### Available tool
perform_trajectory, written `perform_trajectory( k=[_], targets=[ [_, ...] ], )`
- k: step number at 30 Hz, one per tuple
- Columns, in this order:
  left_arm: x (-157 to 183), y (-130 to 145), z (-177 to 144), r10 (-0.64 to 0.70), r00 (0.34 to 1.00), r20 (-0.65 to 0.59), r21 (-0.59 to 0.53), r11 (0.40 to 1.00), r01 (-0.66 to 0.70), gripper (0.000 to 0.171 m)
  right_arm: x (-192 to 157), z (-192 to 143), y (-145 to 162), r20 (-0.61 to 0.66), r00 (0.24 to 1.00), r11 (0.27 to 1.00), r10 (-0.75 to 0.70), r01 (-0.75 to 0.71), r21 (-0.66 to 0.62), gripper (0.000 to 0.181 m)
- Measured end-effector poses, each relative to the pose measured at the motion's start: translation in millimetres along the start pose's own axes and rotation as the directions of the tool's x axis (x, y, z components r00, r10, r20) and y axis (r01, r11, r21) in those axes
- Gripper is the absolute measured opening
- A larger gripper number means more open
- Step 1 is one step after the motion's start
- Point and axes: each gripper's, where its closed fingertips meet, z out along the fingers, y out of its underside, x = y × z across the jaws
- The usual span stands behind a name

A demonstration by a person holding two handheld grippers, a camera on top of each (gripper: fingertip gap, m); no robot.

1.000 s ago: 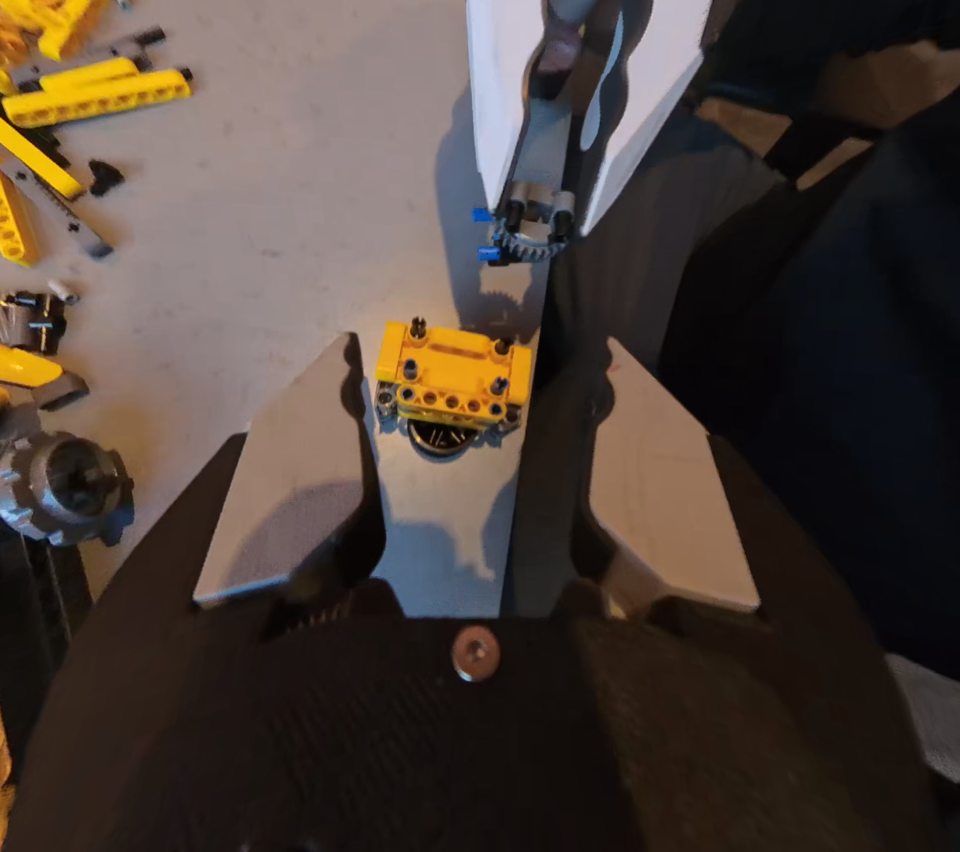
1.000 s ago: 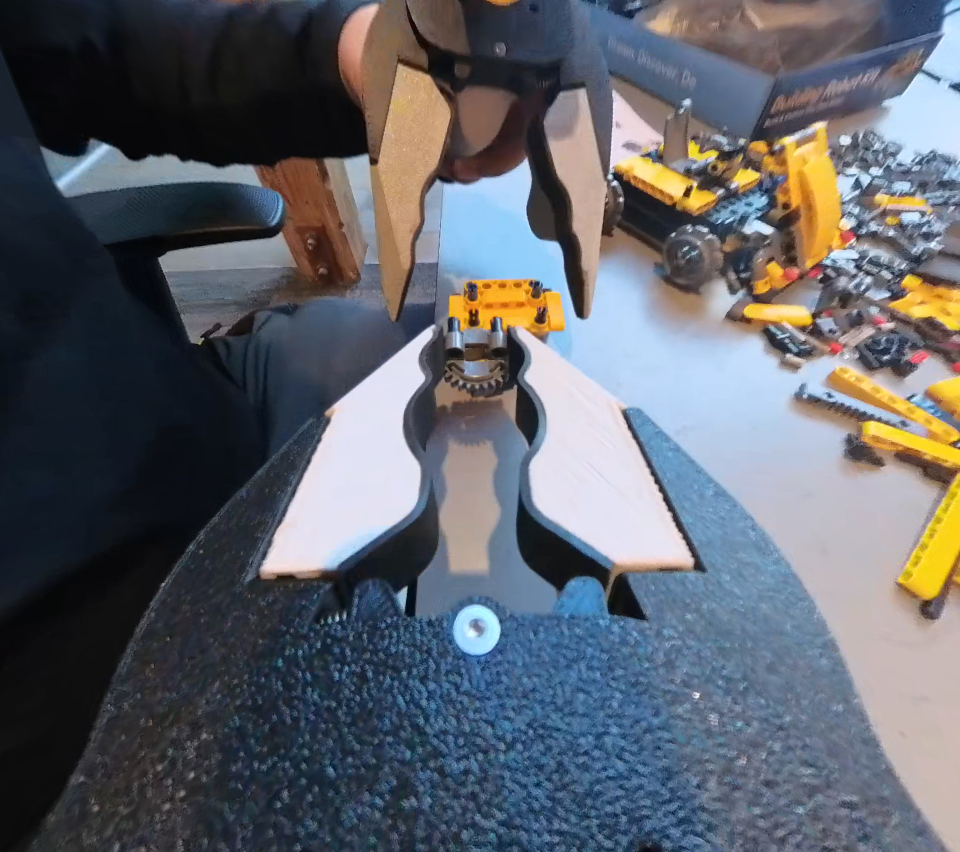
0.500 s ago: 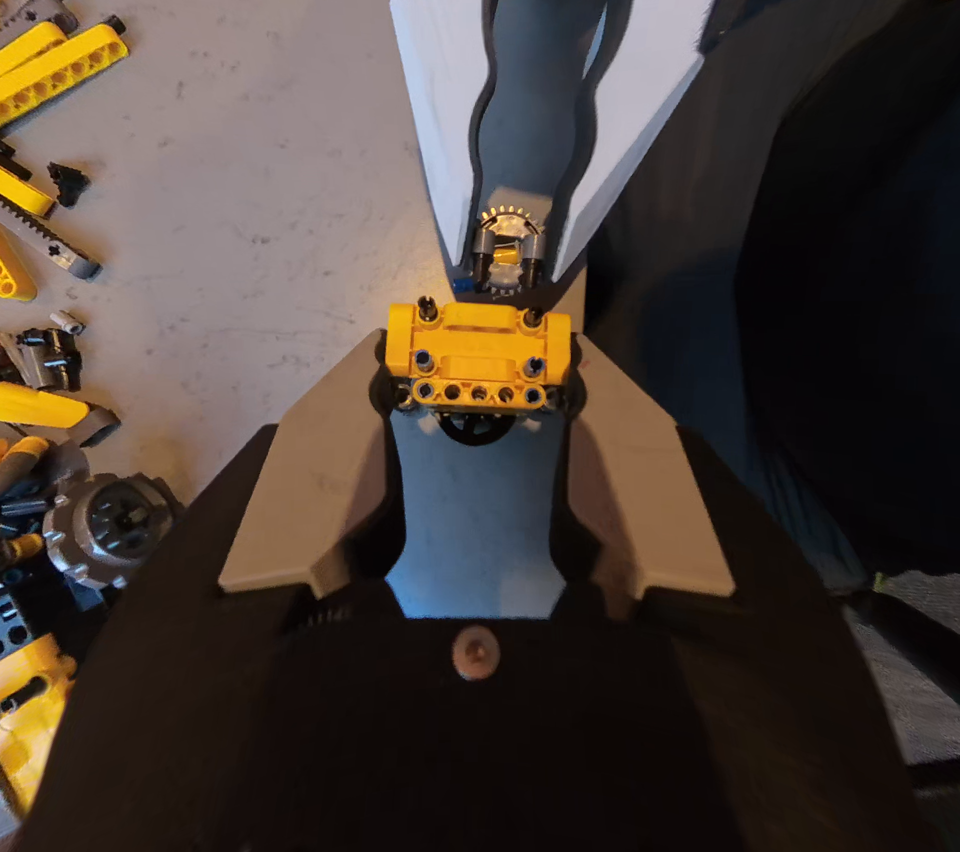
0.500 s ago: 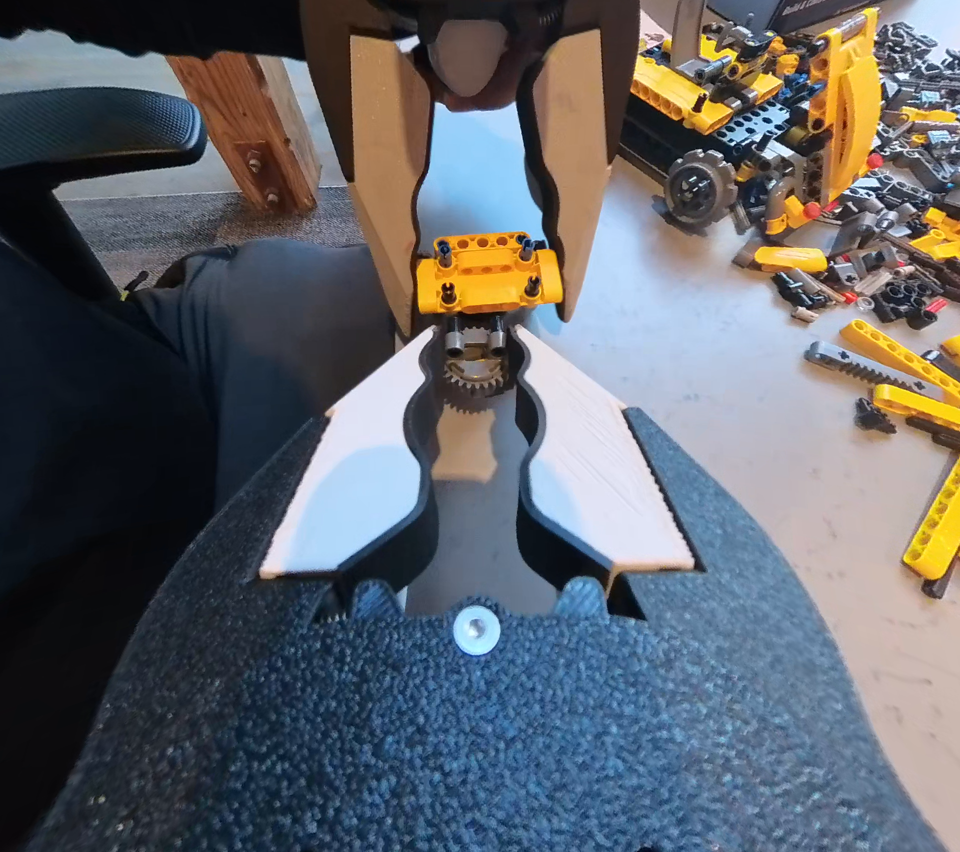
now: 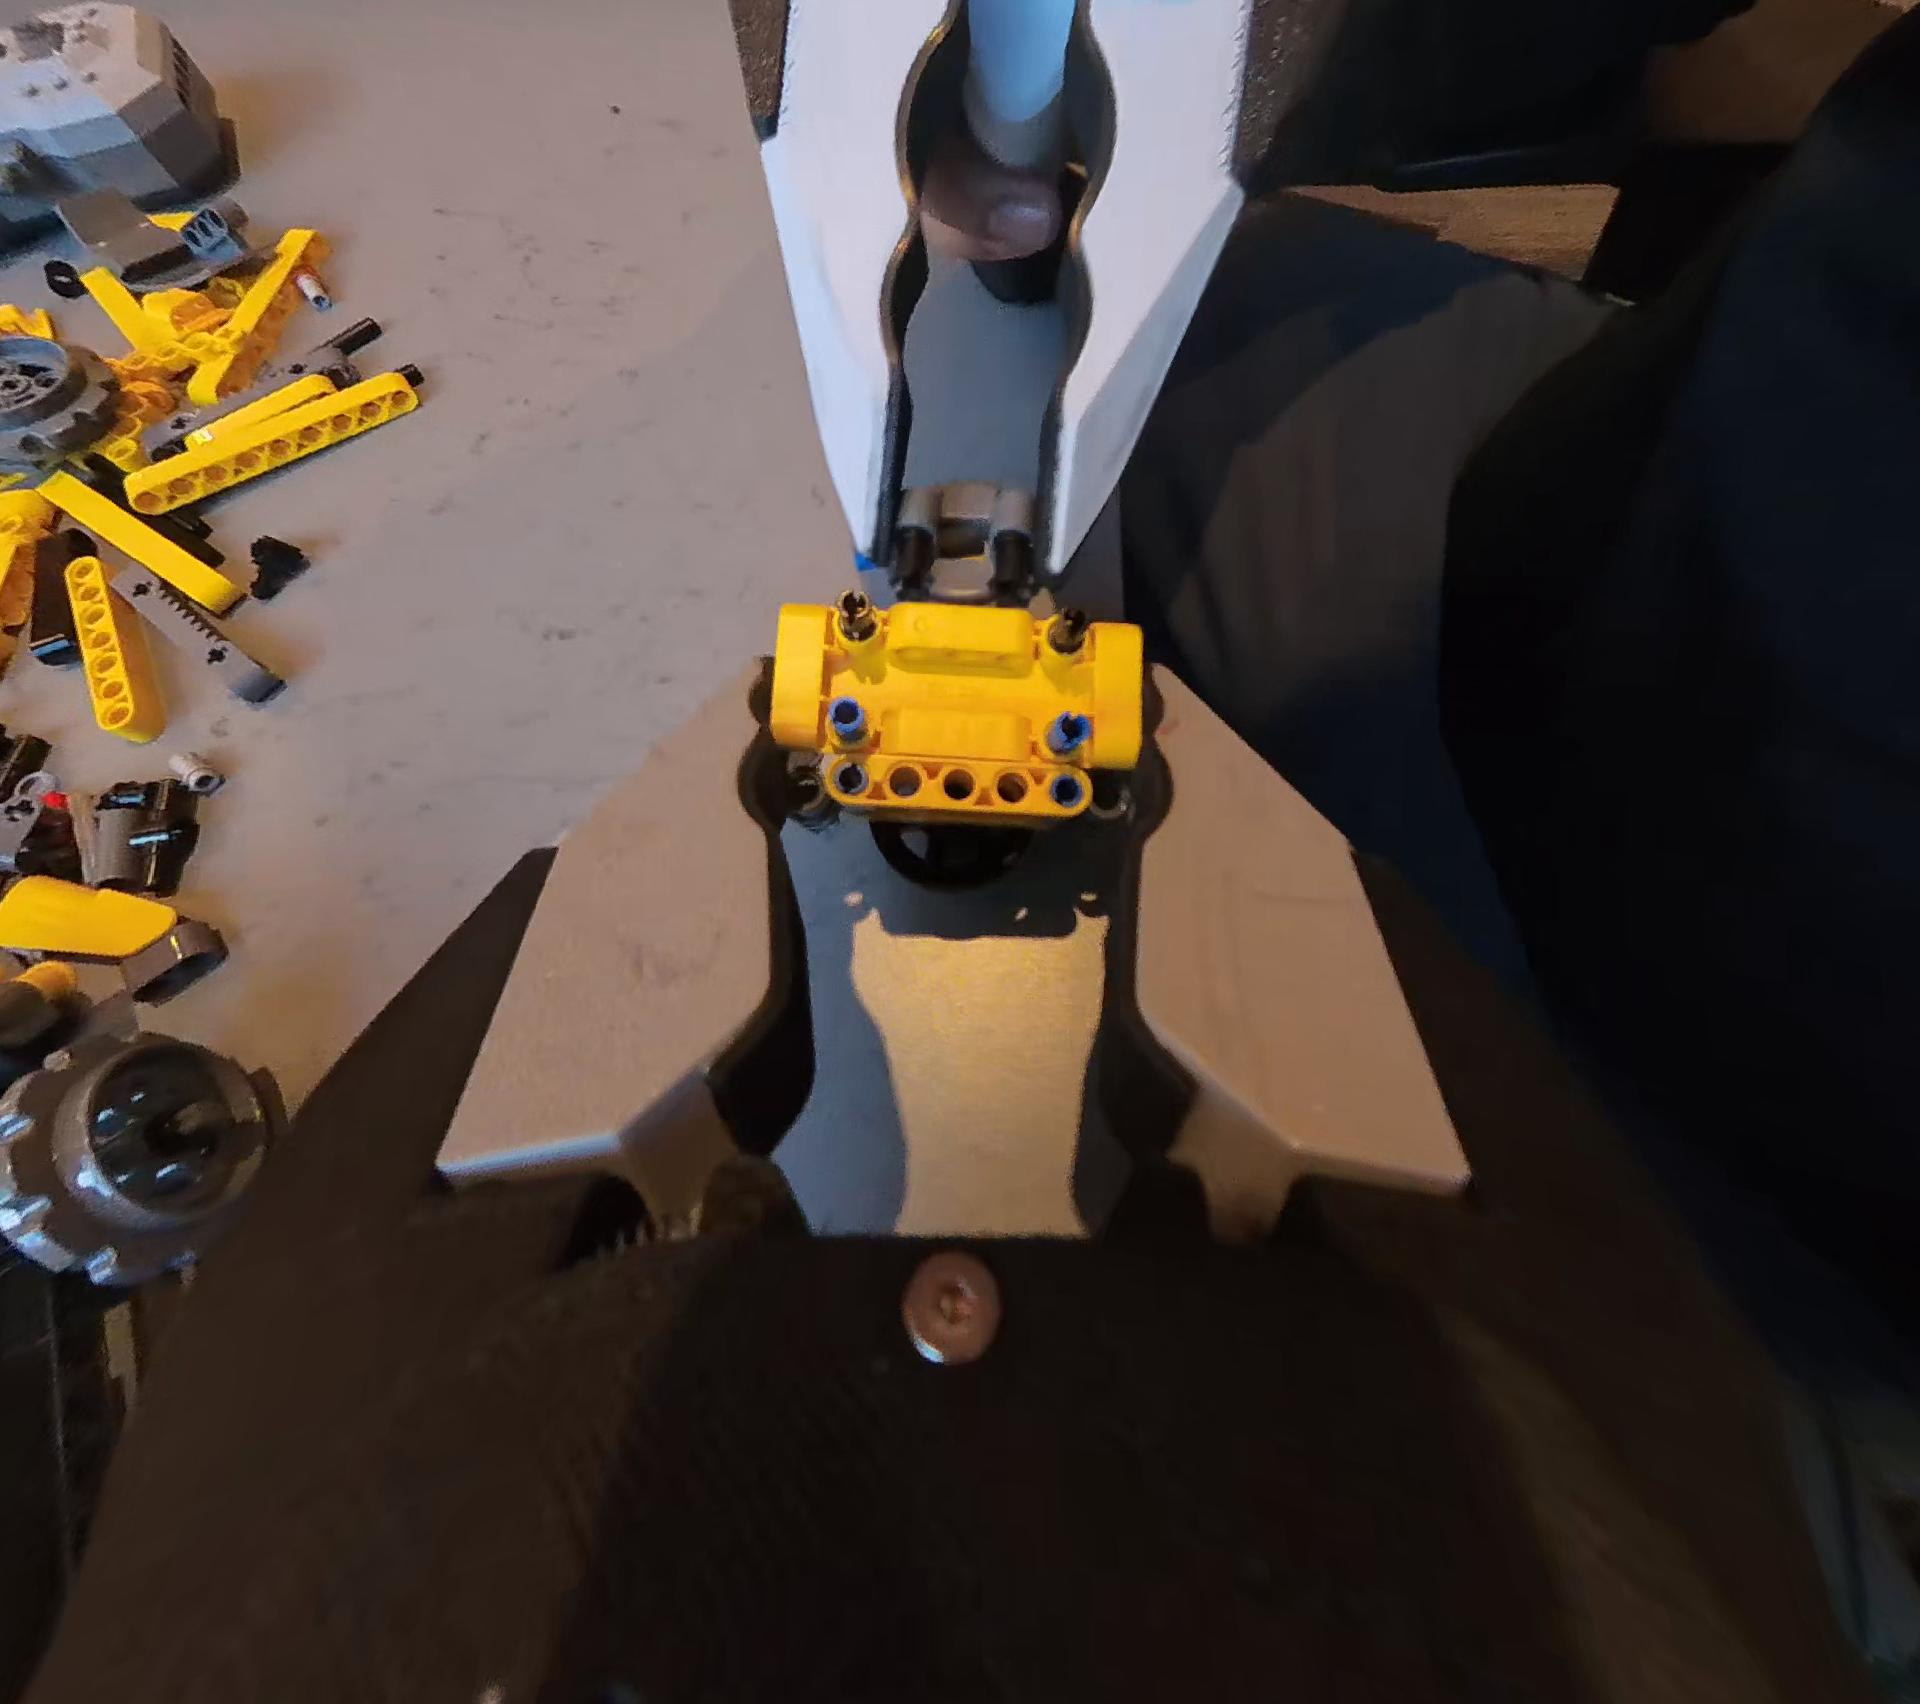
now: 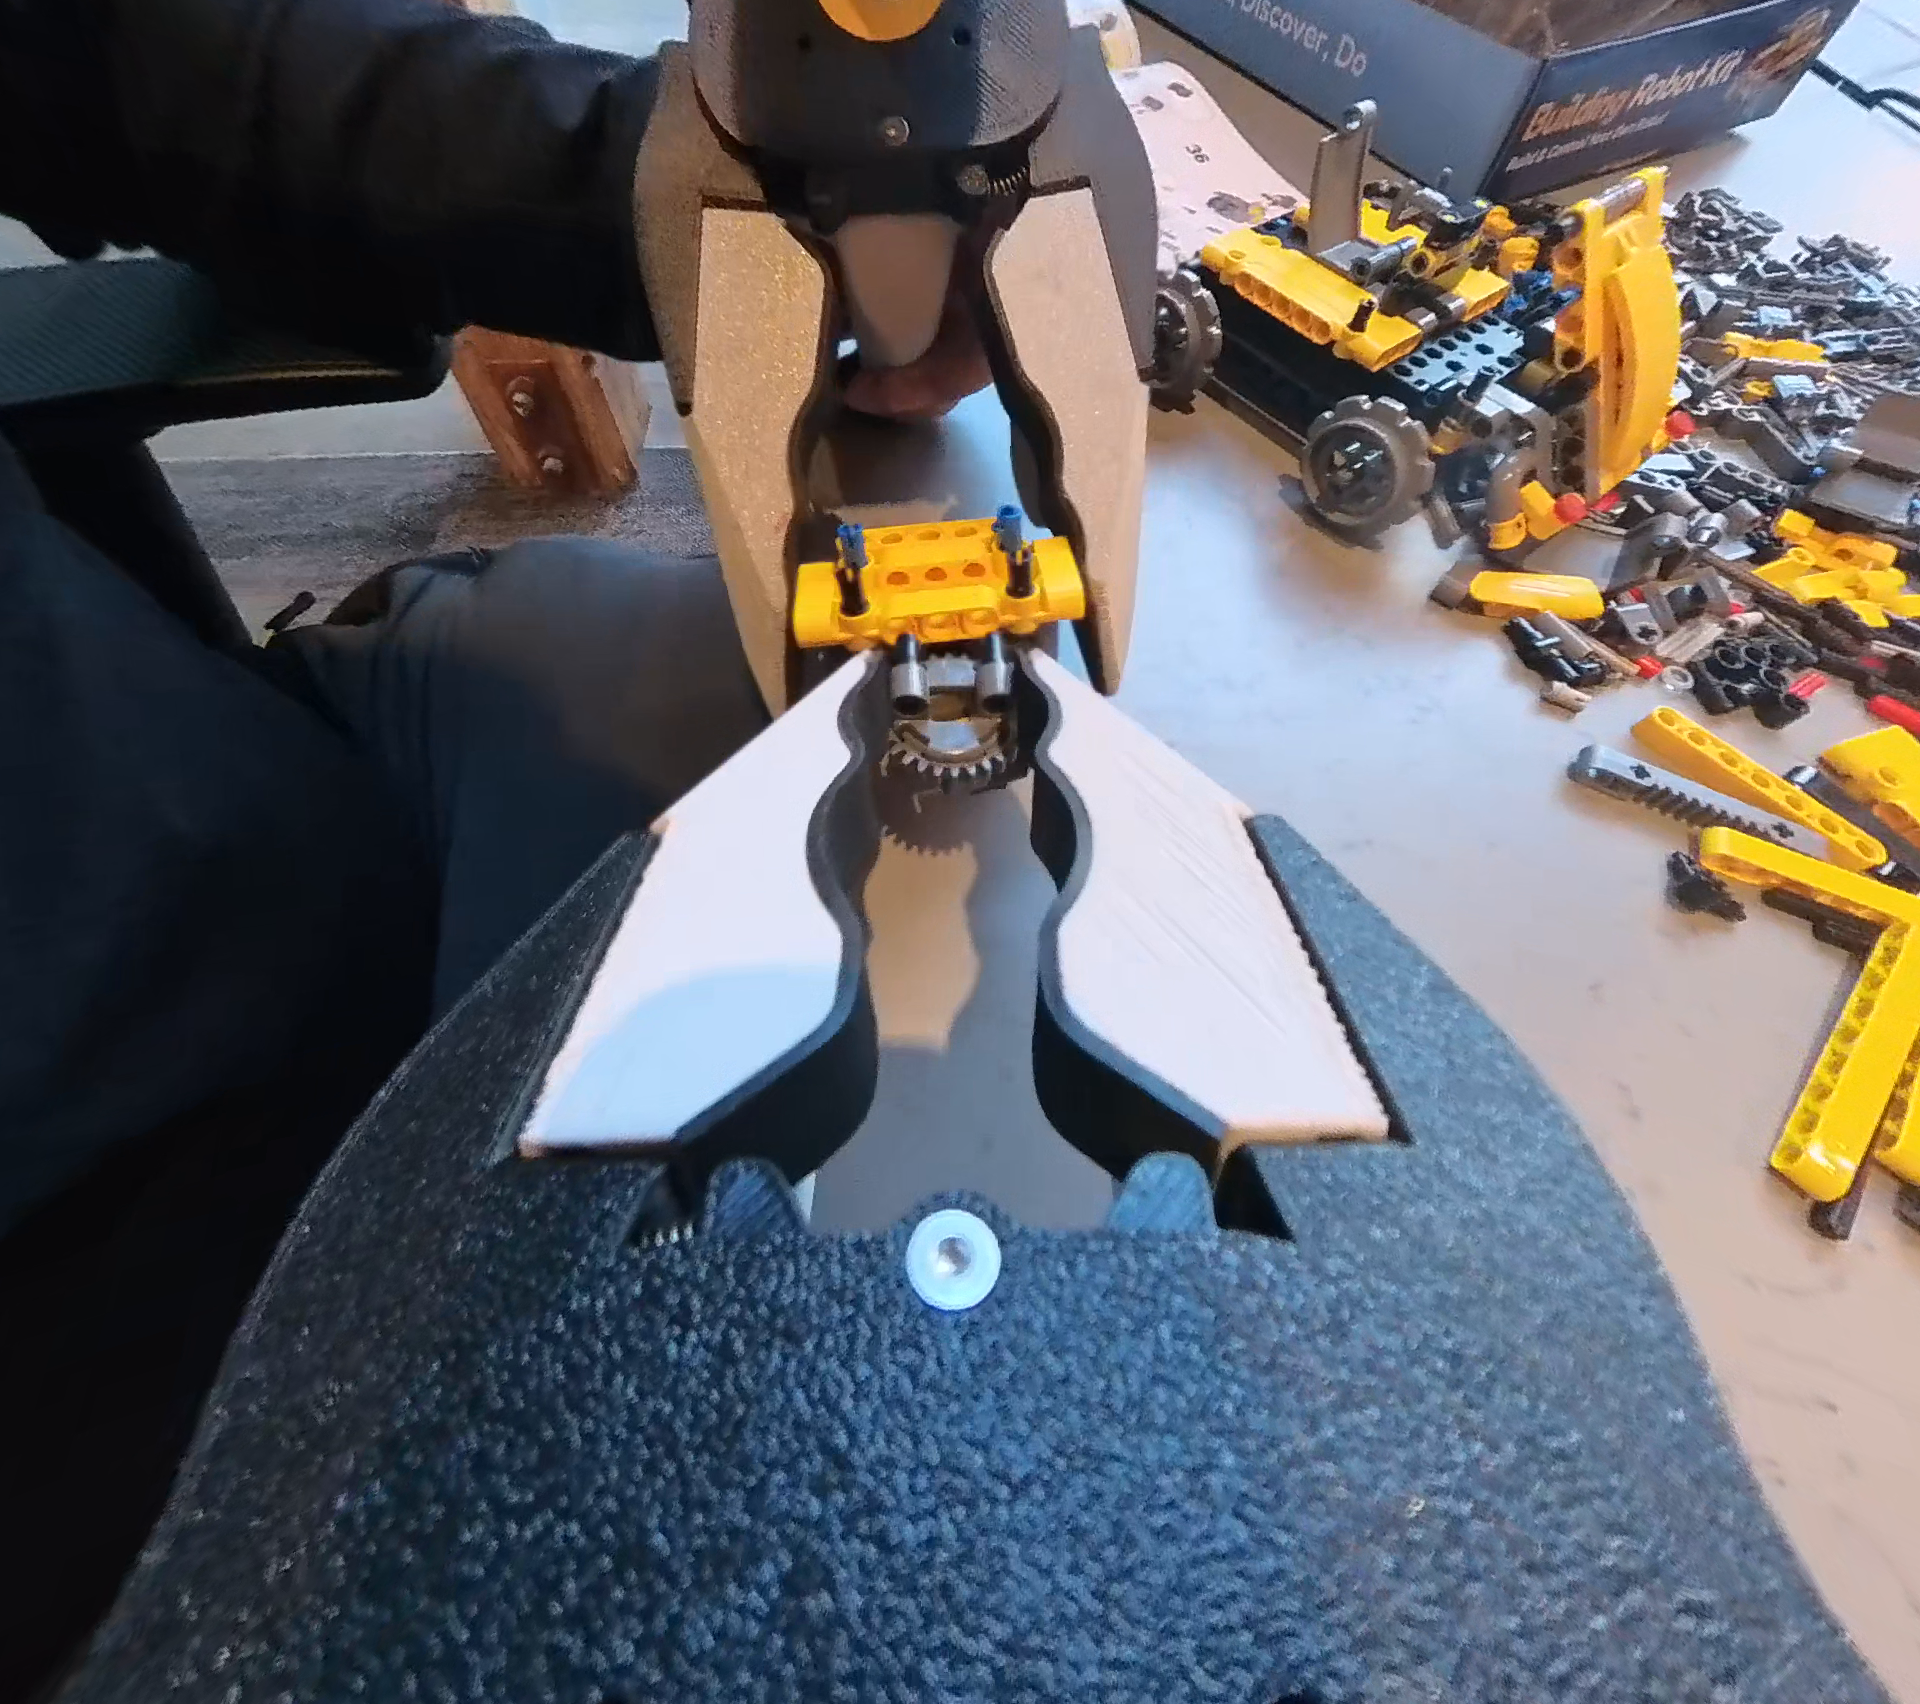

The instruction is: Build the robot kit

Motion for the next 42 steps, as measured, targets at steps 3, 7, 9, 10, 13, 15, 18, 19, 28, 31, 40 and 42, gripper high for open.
perform_trajectory(
  k=[3,7,9,10,13,15,18,19,28,31,40,42],
  targets=[
    [1.4,1.6,1.5,0.019,1.0,0.005,-0.014,1.0,-0.019,0.066,0.3,3.2,-0.9,-0.004,1.0,1.0,-0.01,0.01,-0.005,0.023],
    [-0.3,1.2,0.2,0.014,1.0,0.016,-0.007,1.0,-0.014,0.066,3.5,5.0,0.7,-0.03,0.999,1.0,-0.012,0.012,-0.02,0.023],
    [-1.1,1.7,0.1,0.007,1.0,0.019,-0.009,1.0,-0.007,0.066,4.3,5.3,0.9,-0.043,0.999,1.0,-0.016,0.015,-0.026,0.023],
    [-1.5,1.6,0.2,0.006,1.0,0.021,-0.01,1.0,-0.005,0.066,4.7,5.2,0.7,-0.049,0.999,1.0,-0.016,0.015,-0.026,0.023],
    [-2.0,0.1,-0.1,-0.009,1.0,0.027,0.001,1.0,0.009,0.066,5.3,4.2,-0.6,-0.056,0.998,1.0,-0.014,0.013,-0.014,0.023],
    [-2.0,-0.7,-0.2,-0.01,0.999,0.036,0.005,1.0,0.01,0.066,5.1,3.7,-1.1,-0.057,0.998,1.0,-0.017,0.017,-0.009,0.023],
    [-1.4,-0.9,0.2,-0.016,0.999,0.036,0.005,1.0,0.016,0.066,4.6,3.2,-1.0,-0.058,0.998,0.999,-0.034,0.033,-0.009,0.023],
    [-1.0,-0.8,0.5,-0.016,0.999,0.034,0.004,1.0,0.016,0.066,4.3,3.0,-0.9,-0.055,0.998,0.999,-0.036,0.036,-0.009,0.023],
    [-0.5,0.1,1.5,-0.02,0.999,0.028,-0.005,1.0,0.021,0.066,-0.8,4.0,0.4,-0.021,0.998,0.998,-0.06,0.06,-0.017,0.023],
    [0.2,2.9,3.3,-0.017,1.0,0.026,-0.028,0.999,0.018,0.066,-1.4,5.6,4.5,-0.011,0.997,0.996,-0.073,0.072,-0.045,0.023],
    [3.4,4.8,4.6,-0.062,0.998,-0.021,-0.042,0.997,0.061,0.064,-3.3,6.9,7.3,0.052,0.994,0.986,-0.098,0.104,-0.131,0.022],
    [3.6,4.7,4.7,-0.061,0.998,-0.021,-0.042,0.997,0.06,0.064,-3.6,6.7,7.5,0.06,0.989,0.971,-0.134,0.143,-0.191,0.022]
  ],
)
